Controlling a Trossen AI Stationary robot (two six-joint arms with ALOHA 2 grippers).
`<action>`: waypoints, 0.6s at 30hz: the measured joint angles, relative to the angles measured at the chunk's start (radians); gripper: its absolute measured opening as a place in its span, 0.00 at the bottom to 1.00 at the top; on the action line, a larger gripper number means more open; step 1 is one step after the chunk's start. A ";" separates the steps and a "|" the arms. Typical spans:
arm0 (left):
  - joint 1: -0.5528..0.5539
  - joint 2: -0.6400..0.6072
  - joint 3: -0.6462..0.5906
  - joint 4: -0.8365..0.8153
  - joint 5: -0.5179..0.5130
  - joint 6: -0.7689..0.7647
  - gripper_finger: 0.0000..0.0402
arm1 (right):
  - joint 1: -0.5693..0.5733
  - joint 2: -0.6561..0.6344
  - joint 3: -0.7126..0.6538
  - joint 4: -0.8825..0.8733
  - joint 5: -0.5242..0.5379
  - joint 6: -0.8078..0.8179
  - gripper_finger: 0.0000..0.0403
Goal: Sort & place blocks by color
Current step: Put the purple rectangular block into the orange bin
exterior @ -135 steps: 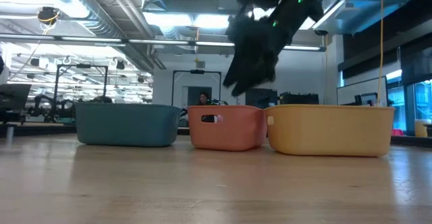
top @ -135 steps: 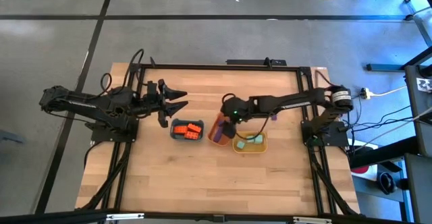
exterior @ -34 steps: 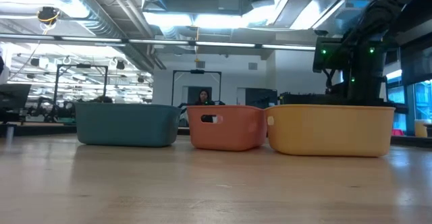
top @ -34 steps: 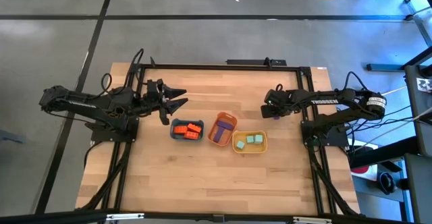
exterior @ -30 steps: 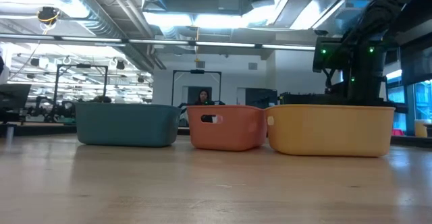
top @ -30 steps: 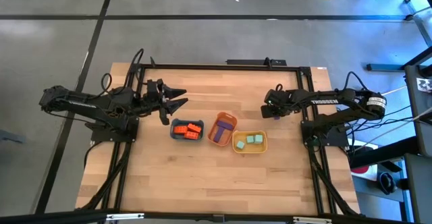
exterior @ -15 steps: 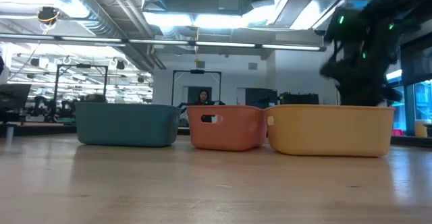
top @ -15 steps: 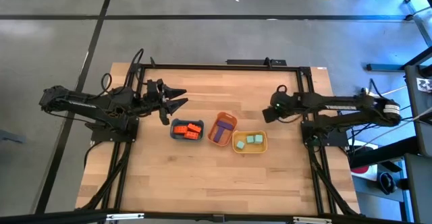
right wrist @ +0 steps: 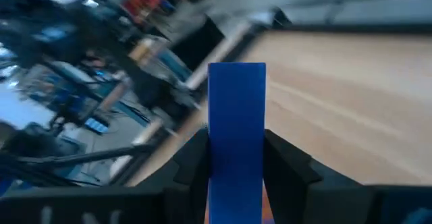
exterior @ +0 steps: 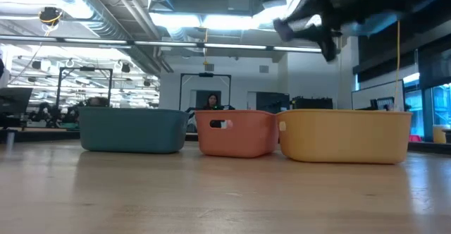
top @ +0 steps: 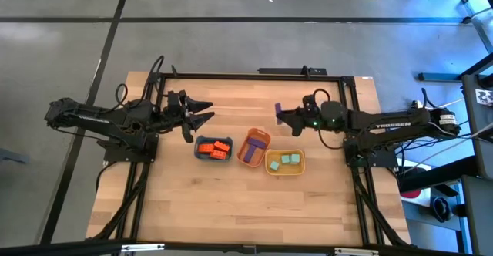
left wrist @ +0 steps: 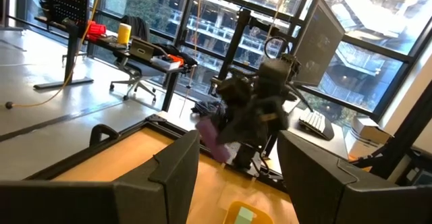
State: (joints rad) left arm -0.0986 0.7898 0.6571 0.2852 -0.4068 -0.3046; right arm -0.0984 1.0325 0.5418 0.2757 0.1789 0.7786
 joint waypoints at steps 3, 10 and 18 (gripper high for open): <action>0.000 0.000 0.000 0.000 0.003 -0.007 0.48 | 0.016 0.030 0.085 0.018 -0.035 -0.115 0.27; 0.000 0.000 0.000 0.000 0.044 -0.060 0.48 | 0.079 0.076 0.244 0.016 -0.104 -0.394 0.27; 0.000 0.000 0.000 0.000 0.076 -0.087 0.48 | 0.101 0.082 0.254 0.008 -0.105 -0.417 0.27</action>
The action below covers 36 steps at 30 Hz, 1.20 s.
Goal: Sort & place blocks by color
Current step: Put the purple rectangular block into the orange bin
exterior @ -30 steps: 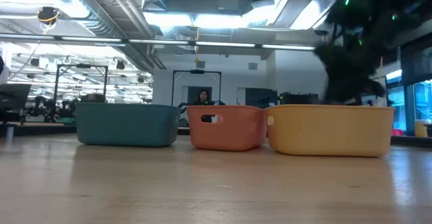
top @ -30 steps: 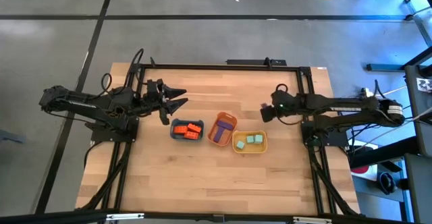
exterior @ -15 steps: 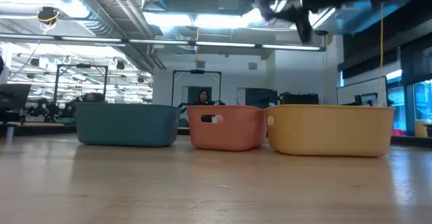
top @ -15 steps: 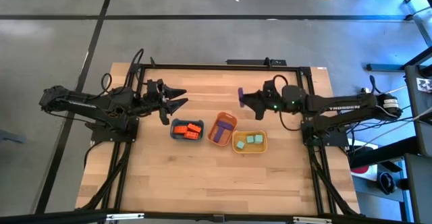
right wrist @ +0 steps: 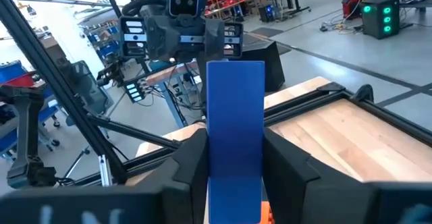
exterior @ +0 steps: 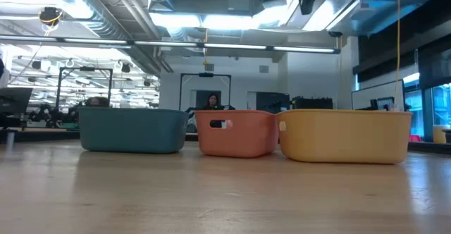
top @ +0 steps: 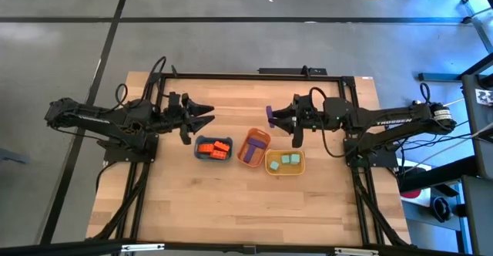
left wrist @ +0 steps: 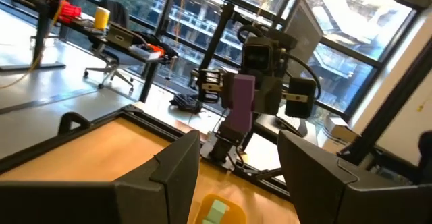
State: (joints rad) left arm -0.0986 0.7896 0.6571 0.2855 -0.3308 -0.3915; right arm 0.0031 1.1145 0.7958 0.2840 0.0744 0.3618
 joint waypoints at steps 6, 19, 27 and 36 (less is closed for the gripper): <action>0.000 0.002 0.000 0.000 0.011 0.000 0.48 | 0.000 0.000 0.000 0.002 0.001 0.001 0.27; 0.000 0.003 0.000 -0.005 0.011 0.001 0.48 | 0.001 0.014 0.010 -0.004 0.002 0.017 0.27; 0.000 0.003 0.000 -0.002 0.011 0.001 0.48 | 0.001 0.269 0.303 -0.407 -0.063 -0.111 0.27; 0.000 0.003 0.000 -0.001 0.010 0.001 0.48 | 0.017 0.569 0.427 -0.620 -0.198 -0.194 0.27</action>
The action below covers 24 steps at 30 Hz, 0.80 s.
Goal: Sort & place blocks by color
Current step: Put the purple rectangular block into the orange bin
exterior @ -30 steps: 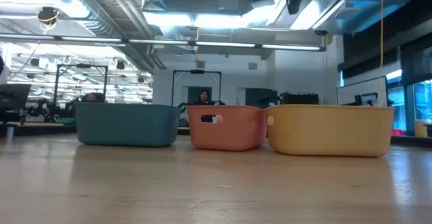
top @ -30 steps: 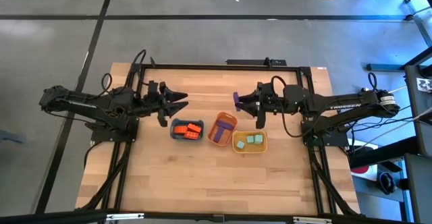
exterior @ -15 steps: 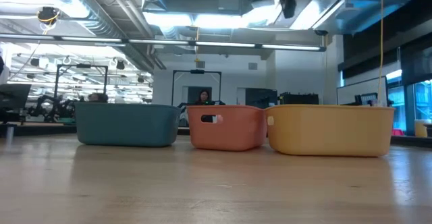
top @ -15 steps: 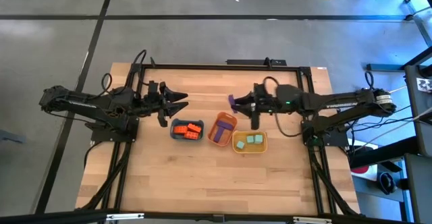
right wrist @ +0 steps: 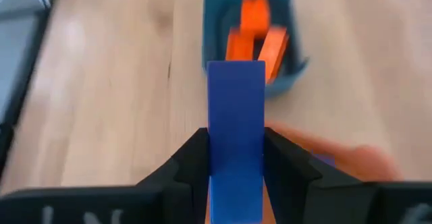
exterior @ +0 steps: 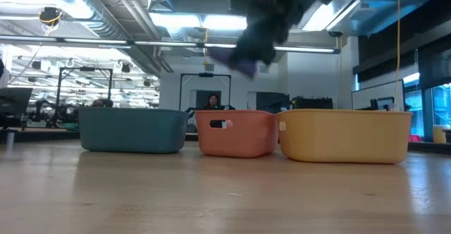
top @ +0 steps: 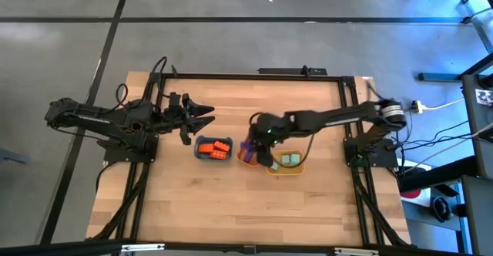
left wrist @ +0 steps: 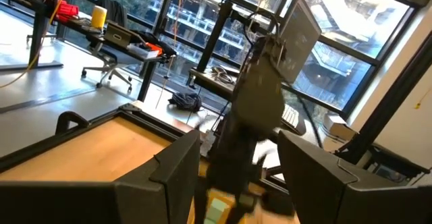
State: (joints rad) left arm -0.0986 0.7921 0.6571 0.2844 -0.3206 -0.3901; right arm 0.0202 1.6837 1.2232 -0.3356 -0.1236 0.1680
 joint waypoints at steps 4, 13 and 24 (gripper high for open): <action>0.000 0.000 0.000 0.000 0.000 0.000 0.48 | 0.012 0.094 0.000 -0.026 -0.004 -0.015 0.27; 0.000 0.000 0.000 0.000 0.000 0.000 0.48 | 0.010 0.202 -0.001 -0.010 -0.002 -0.005 0.27; 0.000 0.000 0.000 0.000 -0.004 0.000 0.48 | 0.009 0.231 -0.001 -0.013 0.044 0.036 0.34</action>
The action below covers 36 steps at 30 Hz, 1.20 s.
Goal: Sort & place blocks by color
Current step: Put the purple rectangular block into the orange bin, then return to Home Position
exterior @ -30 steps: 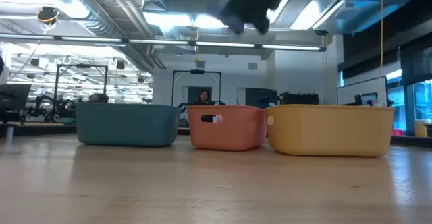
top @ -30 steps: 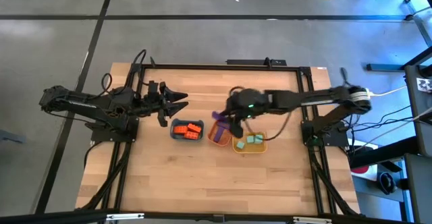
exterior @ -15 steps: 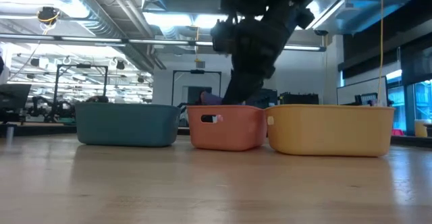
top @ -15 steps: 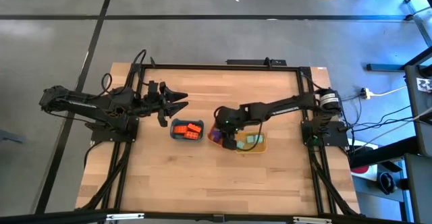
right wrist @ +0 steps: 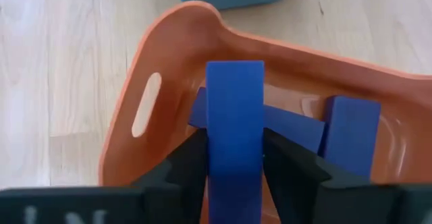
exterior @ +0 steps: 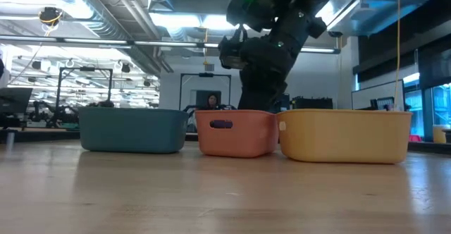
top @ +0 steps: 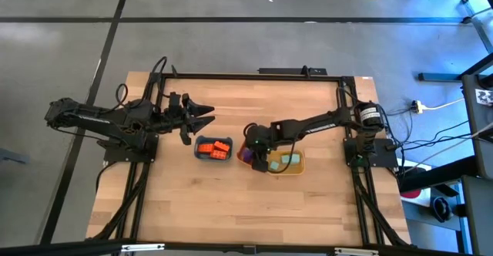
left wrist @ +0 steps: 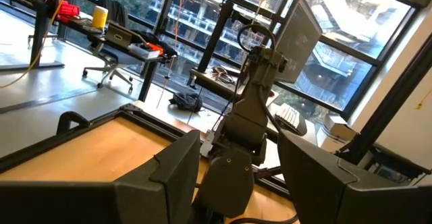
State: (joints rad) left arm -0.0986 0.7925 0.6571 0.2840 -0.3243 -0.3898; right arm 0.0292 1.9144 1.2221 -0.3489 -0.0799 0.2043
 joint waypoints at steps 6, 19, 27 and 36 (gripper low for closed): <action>0.000 0.000 0.000 0.000 0.000 0.000 0.48 | 0.000 0.000 0.000 -0.001 0.000 0.001 0.43; 0.000 0.000 0.000 -0.006 0.000 0.000 0.48 | 0.002 -0.137 0.037 -0.249 0.001 -0.027 0.44; 0.000 0.000 0.000 -0.004 0.000 0.007 0.48 | 0.069 -0.531 -0.286 -0.120 0.094 0.168 0.44; -0.001 0.000 0.000 -0.007 0.030 0.008 0.48 | 0.078 -0.874 -0.479 0.445 0.107 0.280 0.44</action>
State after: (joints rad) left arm -0.0994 0.7925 0.6571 0.2772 -0.2943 -0.3822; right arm 0.1074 1.0406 0.7429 0.0965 0.0271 0.4847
